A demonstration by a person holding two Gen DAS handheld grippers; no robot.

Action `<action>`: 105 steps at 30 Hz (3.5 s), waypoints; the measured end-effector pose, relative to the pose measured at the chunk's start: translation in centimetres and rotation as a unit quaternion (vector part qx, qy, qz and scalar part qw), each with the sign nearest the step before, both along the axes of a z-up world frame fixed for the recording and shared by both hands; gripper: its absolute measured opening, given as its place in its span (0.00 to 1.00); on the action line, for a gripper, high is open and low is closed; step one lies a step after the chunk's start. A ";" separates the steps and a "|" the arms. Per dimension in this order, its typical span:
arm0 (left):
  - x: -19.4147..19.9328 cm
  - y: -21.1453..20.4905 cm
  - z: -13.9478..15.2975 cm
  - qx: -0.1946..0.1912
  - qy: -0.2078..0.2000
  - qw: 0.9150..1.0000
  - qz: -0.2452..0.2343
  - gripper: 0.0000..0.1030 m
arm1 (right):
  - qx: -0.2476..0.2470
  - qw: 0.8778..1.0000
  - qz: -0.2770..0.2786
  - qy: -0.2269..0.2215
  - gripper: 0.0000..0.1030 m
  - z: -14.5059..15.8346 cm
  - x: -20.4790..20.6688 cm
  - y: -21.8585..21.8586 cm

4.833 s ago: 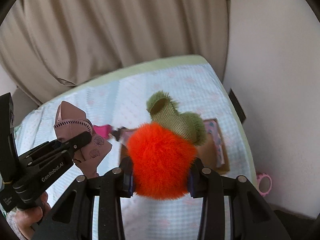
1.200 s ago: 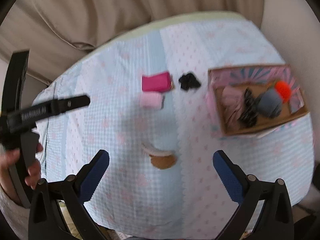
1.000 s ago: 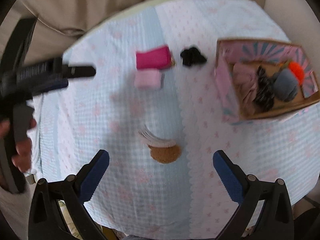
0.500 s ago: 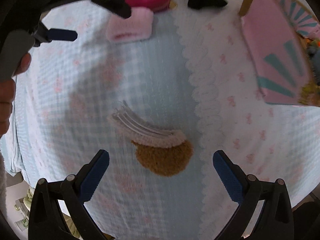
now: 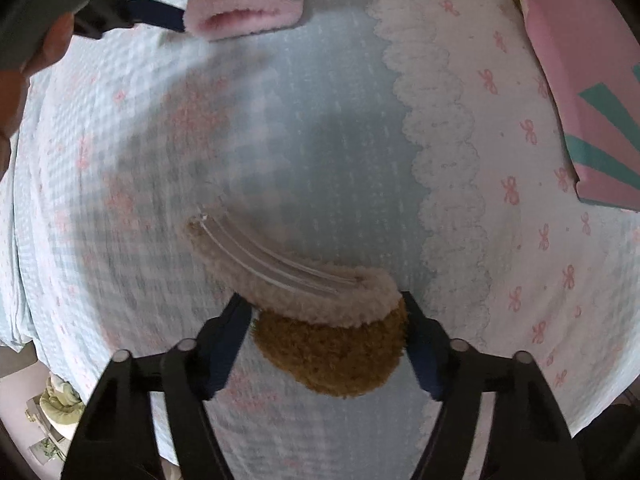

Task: Organize soft objects
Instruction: 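Grasp the pink towel roll with the left tool while the right tool grasps the brown slipper, then carry the towel roll and slipper into the cardboard box and release both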

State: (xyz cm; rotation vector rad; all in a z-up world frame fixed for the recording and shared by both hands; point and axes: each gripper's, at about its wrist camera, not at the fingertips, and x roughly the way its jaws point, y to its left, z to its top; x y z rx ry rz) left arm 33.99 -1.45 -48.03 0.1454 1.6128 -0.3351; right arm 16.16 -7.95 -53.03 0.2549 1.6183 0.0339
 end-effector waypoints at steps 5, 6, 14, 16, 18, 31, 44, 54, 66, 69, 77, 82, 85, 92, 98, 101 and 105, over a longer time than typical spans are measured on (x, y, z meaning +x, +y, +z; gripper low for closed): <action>-0.5 -1.0 0.6 0.010 -0.020 1.000 -0.015 0.44 | 0.008 1.000 -0.005 -0.005 0.53 -0.2 -0.2 -0.7; -0.4 -1.0 0.8 0.010 -0.023 1.000 -0.015 0.40 | 0.009 1.000 -0.005 -0.007 0.53 -0.2 -0.3 -0.8; -0.6 -0.9 2.7 0.007 -0.038 0.999 -0.013 0.26 | 0.016 0.999 -0.014 -0.025 0.51 1.6 -0.8 -1.3; -0.6 -0.5 3.4 0.006 -0.041 0.999 -0.012 0.26 | 0.015 0.999 -0.014 -0.030 0.51 2.4 -0.6 -1.1; -0.9 0.2 4.5 0.003 -0.045 0.999 -0.009 0.26 | 0.015 0.999 -0.014 -0.034 0.51 3.1 -0.4 -1.4; -3.1 3.1 14.5 -0.025 -0.096 0.995 0.025 0.26 | -0.002 0.996 -0.012 -0.087 0.51 10.7 -1.6 -2.4; -12.3 6.2 28.0 -0.052 -0.178 0.978 0.094 0.26 | -0.011 0.984 0.006 -0.175 0.51 23.9 -3.6 -6.8; -21.7 5.8 34.5 -0.061 -0.224 0.964 0.129 0.26 | -0.006 0.966 0.022 -0.256 0.51 33.3 -6.6 -11.5; -25.1 -3.8 36.7 -0.089 -0.246 0.959 0.112 0.26 | -0.008 0.956 0.025 -0.293 0.51 36.8 -9.1 -19.3; -24.5 -7.0 36.5 -0.096 -0.244 0.960 0.101 0.26 | -0.014 0.954 0.025 -0.300 0.51 37.4 -8.8 -21.7; -21.6 -15.6 34.0 -0.109 -0.218 0.967 0.077 0.26 | -0.035 0.955 0.014 -0.293 0.51 37.1 -6.1 -28.3; -19.4 -20.5 30.4 -0.106 -0.185 0.975 0.065 0.26 | -0.047 0.963 0.006 -0.266 0.51 34.9 -3.3 -32.4; -17.8 -22.7 27.7 -0.103 -0.157 0.980 0.069 0.26 | -0.052 0.968 0.004 -0.245 0.51 32.9 -1.6 -34.7; -13.7 -25.7 21.0 -0.086 -0.101 0.988 0.083 0.26 | -0.059 0.982 0.018 -0.179 0.51 27.1 3.1 -38.7; -10.3 -27.0 15.9 -0.068 -0.061 0.992 0.087 0.26 | -0.059 0.990 0.042 -0.125 0.51 21.9 6.4 -39.7; -9.2 -27.0 13.6 -0.052 -0.040 0.995 0.081 0.26 | -0.055 0.992 0.058 -0.094 0.51 19.5 7.8 -39.6; -8.6 -27.1 11.0 -0.039 -0.014 0.996 0.073 0.26 | -0.051 0.994 0.073 -0.064 0.51 16.9 9.1 -39.2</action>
